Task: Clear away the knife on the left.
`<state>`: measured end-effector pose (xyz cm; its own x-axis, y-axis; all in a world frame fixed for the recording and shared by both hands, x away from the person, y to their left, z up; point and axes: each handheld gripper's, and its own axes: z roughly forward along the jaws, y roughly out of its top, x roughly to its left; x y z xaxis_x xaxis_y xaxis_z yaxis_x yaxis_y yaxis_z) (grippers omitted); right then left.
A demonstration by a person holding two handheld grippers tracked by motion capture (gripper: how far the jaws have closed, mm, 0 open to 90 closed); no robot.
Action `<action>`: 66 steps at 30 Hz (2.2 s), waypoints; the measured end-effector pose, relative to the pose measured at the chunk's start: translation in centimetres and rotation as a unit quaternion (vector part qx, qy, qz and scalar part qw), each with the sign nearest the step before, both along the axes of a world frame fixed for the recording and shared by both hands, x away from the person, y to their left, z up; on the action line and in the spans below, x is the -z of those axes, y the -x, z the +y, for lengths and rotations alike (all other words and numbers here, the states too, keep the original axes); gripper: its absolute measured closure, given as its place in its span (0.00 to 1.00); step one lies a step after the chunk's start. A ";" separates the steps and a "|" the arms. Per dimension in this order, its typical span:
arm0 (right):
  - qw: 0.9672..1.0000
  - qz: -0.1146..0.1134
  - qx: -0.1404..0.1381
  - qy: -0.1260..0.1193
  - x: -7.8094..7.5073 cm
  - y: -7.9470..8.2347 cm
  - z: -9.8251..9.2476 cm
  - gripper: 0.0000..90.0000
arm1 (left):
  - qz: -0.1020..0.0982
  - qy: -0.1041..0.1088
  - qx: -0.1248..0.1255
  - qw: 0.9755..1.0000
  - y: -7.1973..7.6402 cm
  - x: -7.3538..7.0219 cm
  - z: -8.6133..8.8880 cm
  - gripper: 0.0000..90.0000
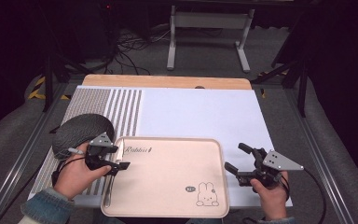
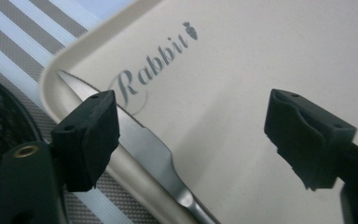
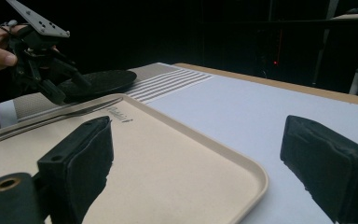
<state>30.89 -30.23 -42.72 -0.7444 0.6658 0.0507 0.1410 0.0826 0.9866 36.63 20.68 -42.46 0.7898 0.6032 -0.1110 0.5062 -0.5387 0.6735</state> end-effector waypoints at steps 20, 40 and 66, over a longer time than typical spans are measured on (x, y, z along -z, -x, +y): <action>1.000 0.003 -0.001 0.001 0.1 -0.1 0.2 0.11 | -0.095 0.073 0.056 0.991 1.5 -2.3 2.2 0.20; 1.000 0.004 -0.001 0.004 0.2 -0.2 0.3 0.10 | -0.148 0.183 0.078 0.969 3.4 -0.7 5.4 0.12; 1.000 0.015 -0.006 0.014 1.1 -0.3 0.8 0.09 | -0.165 0.245 0.042 0.954 5.0 3.1 9.6 0.11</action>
